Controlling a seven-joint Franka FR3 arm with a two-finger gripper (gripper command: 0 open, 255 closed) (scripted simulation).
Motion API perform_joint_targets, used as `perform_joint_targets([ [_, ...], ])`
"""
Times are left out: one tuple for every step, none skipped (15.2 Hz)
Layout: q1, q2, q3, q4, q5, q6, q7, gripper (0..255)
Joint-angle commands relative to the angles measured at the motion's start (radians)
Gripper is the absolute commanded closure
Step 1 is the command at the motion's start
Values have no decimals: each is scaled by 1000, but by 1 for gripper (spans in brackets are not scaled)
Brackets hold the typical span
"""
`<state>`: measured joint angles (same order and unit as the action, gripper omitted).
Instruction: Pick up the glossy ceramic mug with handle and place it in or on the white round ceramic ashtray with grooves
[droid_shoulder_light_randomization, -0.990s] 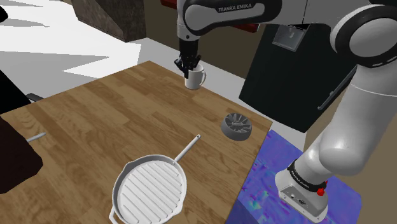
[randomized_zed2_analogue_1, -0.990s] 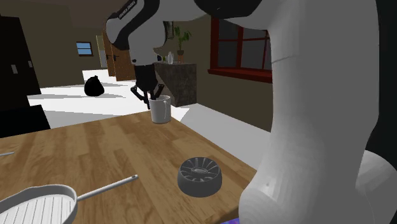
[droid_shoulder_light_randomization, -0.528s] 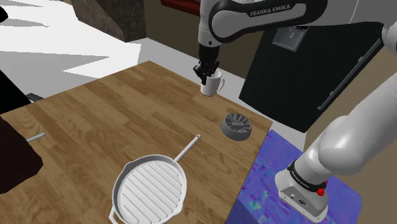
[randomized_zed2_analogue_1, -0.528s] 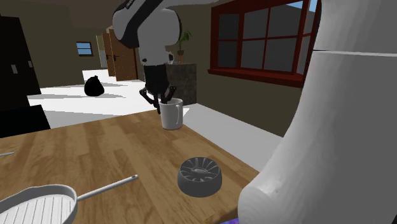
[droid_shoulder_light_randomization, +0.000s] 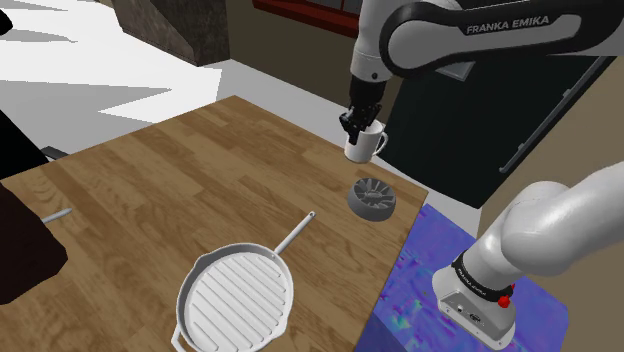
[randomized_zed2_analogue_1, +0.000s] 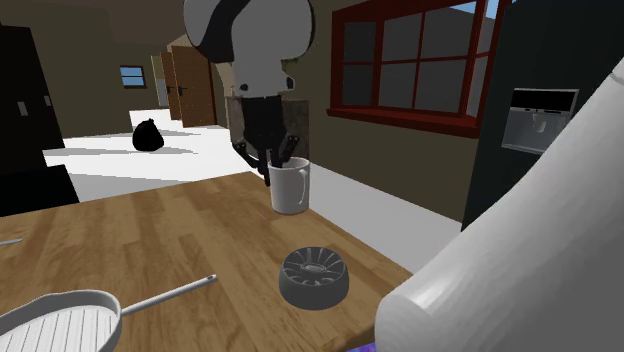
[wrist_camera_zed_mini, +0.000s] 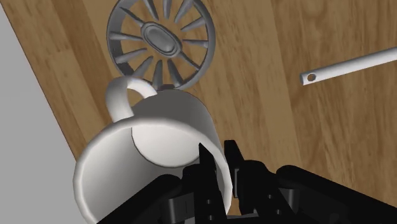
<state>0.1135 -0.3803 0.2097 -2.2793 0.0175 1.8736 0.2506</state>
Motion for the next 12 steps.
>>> perform_joint_targets([
  [7, -94, -10, -86, 14, -7, -14, 255],
  [11, -137, -15, -118, 19, -18, -19, 255],
  [16, -181, -20, -149, 24, -31, -24, 255],
  [21, -225, -25, -178, 28, -45, -29, 255],
  [25, -270, -29, -207, 32, -61, -33, 255],
  [33, -338, -37, -248, 36, -89, -39, 255],
  [33, -337, -36, -261, 37, -75, -38, 255],
  [34, -336, -35, -273, 37, -62, -37, 255],
  [35, -335, -34, -286, 38, -48, -37, 255],
  [35, -333, -32, -298, 39, -34, -36, 255],
  [35, -331, -31, -311, 40, -20, -36, 255],
  [36, -329, -30, -323, 41, -5, -35, 255],
])
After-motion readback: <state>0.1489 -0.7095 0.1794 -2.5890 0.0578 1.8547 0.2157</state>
